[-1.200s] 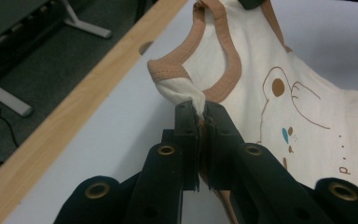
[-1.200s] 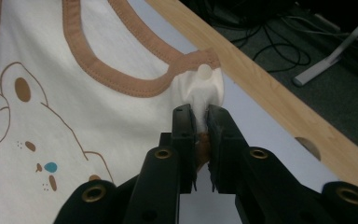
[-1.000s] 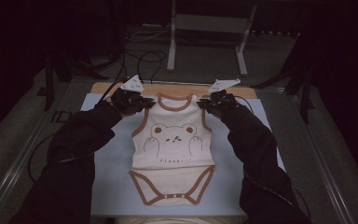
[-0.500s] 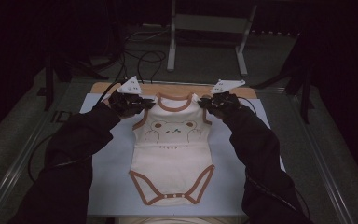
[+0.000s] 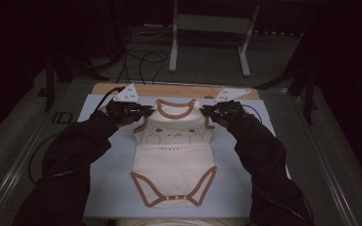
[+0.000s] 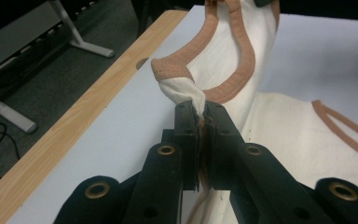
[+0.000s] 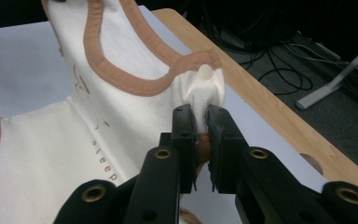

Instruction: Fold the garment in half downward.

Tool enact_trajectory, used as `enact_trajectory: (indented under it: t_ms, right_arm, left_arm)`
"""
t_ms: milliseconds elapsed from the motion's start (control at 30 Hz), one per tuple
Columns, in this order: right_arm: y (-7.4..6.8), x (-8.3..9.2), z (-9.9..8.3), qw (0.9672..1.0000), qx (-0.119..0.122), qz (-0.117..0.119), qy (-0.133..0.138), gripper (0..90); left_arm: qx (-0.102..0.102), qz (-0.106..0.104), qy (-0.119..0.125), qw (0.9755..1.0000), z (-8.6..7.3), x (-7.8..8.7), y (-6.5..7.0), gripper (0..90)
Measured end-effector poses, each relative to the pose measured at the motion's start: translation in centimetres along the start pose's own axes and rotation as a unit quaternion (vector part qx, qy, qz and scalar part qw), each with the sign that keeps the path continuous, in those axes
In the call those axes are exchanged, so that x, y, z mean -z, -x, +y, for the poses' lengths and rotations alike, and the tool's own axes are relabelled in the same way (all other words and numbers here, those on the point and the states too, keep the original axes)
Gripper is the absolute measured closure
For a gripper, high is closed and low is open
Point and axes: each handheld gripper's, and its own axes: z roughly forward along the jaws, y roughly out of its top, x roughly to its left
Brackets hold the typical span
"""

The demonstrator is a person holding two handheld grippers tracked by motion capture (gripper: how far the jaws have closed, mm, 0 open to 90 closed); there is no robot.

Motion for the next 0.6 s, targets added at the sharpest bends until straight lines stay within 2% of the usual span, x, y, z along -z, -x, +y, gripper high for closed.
enact_trajectory:
  t_ms: [133,333,533,600]
  right_arm:
    - [-0.7,0.1,-0.3,0.9999,0.01,0.003,-0.001,82.4]
    - [-1.7,0.3,-1.4,0.9999,0.013,0.01,-0.003,82.4]
    - [-2.4,0.4,-2.5,0.9998,0.012,0.016,-0.006,82.4]
    - [-2.5,0.5,-2.7,0.9998,0.01,0.018,-0.005,82.4]
  left_arm:
    - [-0.001,-0.006,0.001,1.0,-0.5,0.1,0.6,85.2]
    - [-0.002,-0.01,-0.001,0.9999,-1.0,0.2,1.2,85.2]
    - [-0.007,-0.023,-0.004,0.9997,-2.0,0.0,2.7,85.2]
    - [-0.006,-0.026,-0.002,0.9997,-2.1,0.0,2.8,85.2]
